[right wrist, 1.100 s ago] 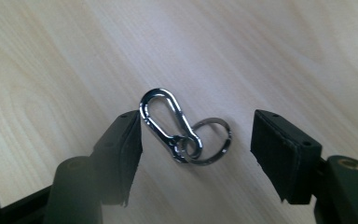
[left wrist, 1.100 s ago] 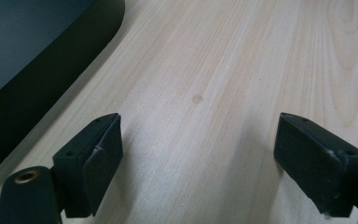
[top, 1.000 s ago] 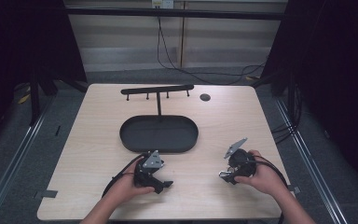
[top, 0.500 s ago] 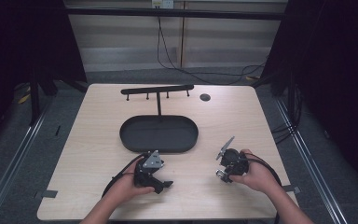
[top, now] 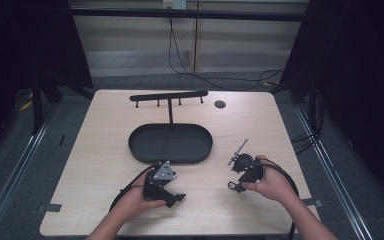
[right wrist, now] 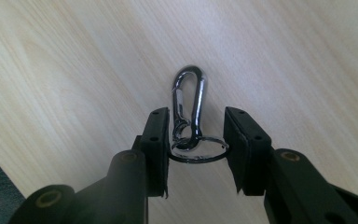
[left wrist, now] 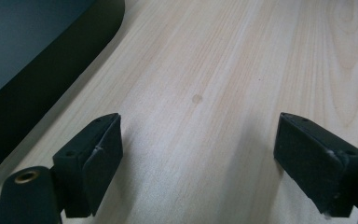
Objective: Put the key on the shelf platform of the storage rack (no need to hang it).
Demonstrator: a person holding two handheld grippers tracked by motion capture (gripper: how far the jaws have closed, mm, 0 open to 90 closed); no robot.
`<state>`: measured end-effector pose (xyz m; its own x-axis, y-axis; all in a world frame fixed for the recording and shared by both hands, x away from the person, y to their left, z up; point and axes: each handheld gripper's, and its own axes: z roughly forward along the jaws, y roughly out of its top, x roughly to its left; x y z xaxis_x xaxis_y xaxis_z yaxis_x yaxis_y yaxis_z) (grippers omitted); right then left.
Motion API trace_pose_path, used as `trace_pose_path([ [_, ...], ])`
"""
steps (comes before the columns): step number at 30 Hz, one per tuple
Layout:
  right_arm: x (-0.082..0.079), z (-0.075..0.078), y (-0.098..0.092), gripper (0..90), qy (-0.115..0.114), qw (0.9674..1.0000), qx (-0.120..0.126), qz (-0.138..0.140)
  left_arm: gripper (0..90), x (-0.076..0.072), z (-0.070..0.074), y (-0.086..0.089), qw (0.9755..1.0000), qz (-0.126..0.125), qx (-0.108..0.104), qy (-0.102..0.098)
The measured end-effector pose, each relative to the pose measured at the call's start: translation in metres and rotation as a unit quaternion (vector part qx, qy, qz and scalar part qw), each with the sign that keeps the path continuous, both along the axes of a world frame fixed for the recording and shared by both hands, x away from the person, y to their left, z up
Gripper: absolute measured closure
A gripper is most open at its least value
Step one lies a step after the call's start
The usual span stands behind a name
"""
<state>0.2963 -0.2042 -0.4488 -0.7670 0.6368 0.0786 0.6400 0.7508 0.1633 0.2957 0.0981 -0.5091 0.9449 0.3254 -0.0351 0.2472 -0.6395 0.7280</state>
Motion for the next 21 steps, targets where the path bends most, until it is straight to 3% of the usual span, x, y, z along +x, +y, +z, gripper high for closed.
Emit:
trace_pose_path([
  [21,0.014,0.038,0.022,62.6,-0.004,1.0000,0.003,0.002,15.2,0.000,0.000,0.000,1.0000,0.000,0.000,0.000],
])
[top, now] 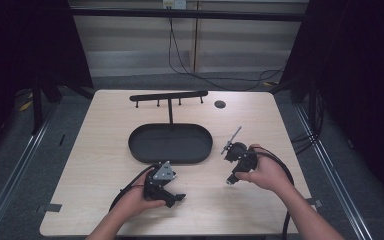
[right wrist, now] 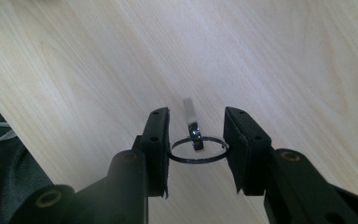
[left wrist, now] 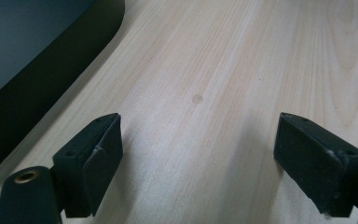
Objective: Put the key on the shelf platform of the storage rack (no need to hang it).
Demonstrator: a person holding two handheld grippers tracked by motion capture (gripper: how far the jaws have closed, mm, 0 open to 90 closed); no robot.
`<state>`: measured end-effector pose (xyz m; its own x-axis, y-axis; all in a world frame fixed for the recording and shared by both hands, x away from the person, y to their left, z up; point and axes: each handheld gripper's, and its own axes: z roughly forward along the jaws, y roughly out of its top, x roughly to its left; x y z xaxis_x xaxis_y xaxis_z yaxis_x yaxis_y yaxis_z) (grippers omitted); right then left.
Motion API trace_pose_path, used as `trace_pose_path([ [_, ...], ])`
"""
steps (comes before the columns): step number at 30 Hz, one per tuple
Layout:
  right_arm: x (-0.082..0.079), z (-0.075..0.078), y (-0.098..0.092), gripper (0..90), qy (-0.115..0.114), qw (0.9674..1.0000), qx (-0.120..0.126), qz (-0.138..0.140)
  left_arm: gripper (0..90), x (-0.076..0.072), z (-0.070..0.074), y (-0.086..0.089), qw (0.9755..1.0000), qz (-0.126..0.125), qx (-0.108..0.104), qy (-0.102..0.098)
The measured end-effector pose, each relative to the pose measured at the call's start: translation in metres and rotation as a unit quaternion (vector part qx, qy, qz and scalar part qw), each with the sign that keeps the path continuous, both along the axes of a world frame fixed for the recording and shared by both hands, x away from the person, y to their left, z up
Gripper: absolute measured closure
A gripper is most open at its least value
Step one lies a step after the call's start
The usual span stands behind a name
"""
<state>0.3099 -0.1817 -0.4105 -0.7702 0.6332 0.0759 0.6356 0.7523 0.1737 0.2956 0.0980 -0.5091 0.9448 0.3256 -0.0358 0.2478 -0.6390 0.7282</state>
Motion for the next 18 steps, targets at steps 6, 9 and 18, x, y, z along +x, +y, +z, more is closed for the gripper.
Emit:
trace_pose_path([
  [6,0.005,0.009,0.004,62.5,0.000,1.0000,0.001,0.000,15.2,0.000,0.000,0.000,1.0000,0.000,0.000,-0.001],
  [9,0.006,0.010,0.006,62.5,0.000,1.0000,0.001,0.000,15.2,0.000,0.000,0.000,1.0000,-0.001,0.000,-0.002],
  [18,0.011,0.019,0.015,62.5,-0.003,1.0000,-0.004,0.006,15.2,0.000,0.000,0.000,1.0000,-0.001,0.000,-0.002],
])
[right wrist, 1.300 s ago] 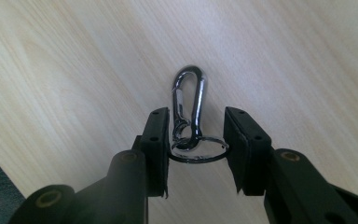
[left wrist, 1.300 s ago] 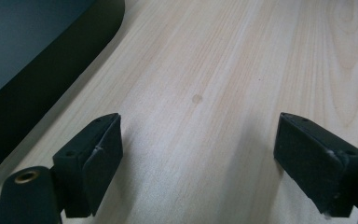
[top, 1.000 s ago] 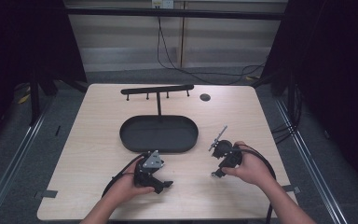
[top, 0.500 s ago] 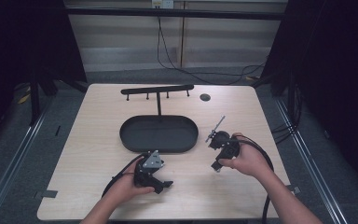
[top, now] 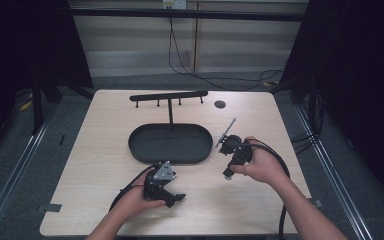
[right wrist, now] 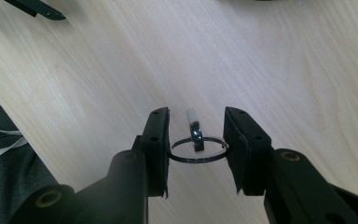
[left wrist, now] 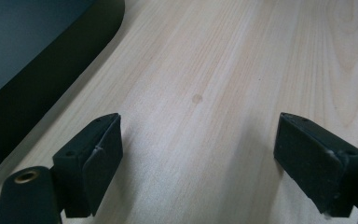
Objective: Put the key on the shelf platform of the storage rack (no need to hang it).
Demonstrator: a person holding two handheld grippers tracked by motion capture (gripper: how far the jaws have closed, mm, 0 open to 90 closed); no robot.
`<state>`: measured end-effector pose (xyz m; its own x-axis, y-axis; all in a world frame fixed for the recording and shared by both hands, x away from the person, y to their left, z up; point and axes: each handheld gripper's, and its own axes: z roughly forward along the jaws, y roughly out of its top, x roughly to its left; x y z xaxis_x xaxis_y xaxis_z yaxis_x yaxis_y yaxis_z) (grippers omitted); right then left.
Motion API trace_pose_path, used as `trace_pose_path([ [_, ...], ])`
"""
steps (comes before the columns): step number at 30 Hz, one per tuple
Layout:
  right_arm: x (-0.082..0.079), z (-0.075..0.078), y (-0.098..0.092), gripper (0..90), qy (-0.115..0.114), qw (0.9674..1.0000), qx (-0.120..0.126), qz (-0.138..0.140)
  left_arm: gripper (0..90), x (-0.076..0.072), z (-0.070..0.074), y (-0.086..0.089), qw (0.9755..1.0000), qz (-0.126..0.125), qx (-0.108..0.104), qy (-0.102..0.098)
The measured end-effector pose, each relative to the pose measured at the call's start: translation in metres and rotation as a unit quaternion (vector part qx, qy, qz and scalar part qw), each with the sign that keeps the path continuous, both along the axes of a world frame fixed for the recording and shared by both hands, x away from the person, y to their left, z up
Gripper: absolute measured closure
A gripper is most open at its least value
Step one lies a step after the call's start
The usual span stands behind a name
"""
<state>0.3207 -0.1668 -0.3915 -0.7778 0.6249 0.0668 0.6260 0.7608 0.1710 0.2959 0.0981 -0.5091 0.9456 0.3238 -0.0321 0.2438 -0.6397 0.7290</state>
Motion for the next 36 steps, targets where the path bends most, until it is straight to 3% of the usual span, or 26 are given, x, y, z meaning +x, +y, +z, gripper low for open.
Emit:
trace_pose_path([
  [9,0.007,0.009,0.005,62.5,-0.008,0.9999,0.009,0.003,15.2,0.000,0.000,0.000,1.0000,0.000,0.000,0.000],
  [36,0.026,0.024,0.031,62.5,-0.013,0.9998,-0.002,0.017,15.2,0.000,0.000,0.000,1.0000,0.001,0.000,0.000],
])
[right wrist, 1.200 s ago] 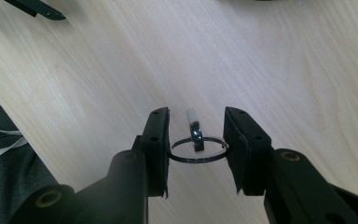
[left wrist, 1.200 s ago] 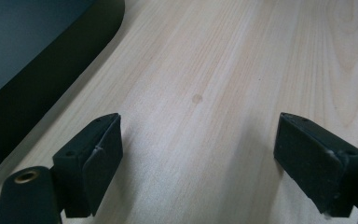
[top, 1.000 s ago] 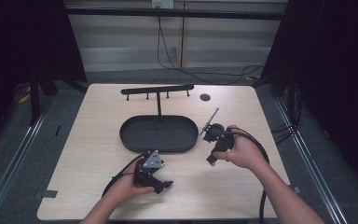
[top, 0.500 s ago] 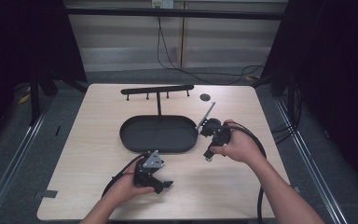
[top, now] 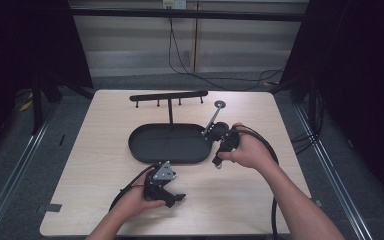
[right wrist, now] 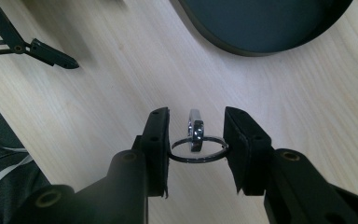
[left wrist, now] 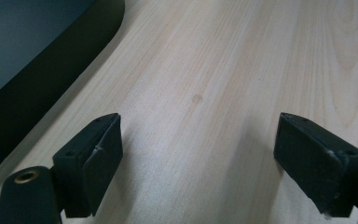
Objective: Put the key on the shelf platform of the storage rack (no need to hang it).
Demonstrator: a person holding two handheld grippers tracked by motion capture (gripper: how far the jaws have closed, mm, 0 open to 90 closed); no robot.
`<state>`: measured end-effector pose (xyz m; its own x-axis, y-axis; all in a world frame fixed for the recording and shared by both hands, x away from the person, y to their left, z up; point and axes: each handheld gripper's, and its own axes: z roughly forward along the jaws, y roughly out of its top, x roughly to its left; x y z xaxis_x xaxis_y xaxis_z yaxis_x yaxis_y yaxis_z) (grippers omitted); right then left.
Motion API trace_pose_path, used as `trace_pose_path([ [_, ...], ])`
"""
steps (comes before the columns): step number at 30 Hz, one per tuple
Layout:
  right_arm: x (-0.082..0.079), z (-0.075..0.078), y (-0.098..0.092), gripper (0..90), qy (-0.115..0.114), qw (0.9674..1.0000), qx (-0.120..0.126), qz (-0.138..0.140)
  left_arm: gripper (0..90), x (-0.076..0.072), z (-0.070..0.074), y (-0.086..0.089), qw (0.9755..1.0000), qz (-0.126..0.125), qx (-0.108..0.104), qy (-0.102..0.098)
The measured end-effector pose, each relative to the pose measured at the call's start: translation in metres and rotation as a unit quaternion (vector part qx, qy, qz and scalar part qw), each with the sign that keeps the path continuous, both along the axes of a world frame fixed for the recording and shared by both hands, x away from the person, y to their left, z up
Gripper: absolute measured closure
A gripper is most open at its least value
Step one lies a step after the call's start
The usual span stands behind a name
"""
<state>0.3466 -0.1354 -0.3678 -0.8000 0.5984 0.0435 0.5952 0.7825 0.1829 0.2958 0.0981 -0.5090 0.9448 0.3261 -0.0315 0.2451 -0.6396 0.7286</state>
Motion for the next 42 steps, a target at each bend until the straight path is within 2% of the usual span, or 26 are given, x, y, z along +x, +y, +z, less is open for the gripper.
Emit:
trace_pose_path([
  [6,0.004,0.002,0.004,62.5,0.001,1.0000,0.001,0.000,15.2,0.000,0.000,0.000,1.0000,-0.002,0.002,0.002],
  [16,0.013,0.005,0.010,62.5,0.000,0.9999,-0.011,-0.001,15.1,0.000,0.000,0.000,1.0000,-0.002,0.002,0.002],
  [27,0.020,0.005,0.010,62.5,-0.002,0.9999,-0.005,-0.009,15.2,0.000,0.000,0.000,1.0000,-0.002,0.001,0.003],
  [31,0.023,0.007,0.012,62.5,-0.009,0.9999,-0.005,-0.010,15.1,0.000,0.000,0.000,1.0000,-0.001,0.000,0.004],
  [42,0.031,0.008,0.024,62.5,-0.007,0.9999,-0.005,-0.005,15.2,0.000,0.000,0.000,1.0000,-0.001,-0.001,0.003],
])
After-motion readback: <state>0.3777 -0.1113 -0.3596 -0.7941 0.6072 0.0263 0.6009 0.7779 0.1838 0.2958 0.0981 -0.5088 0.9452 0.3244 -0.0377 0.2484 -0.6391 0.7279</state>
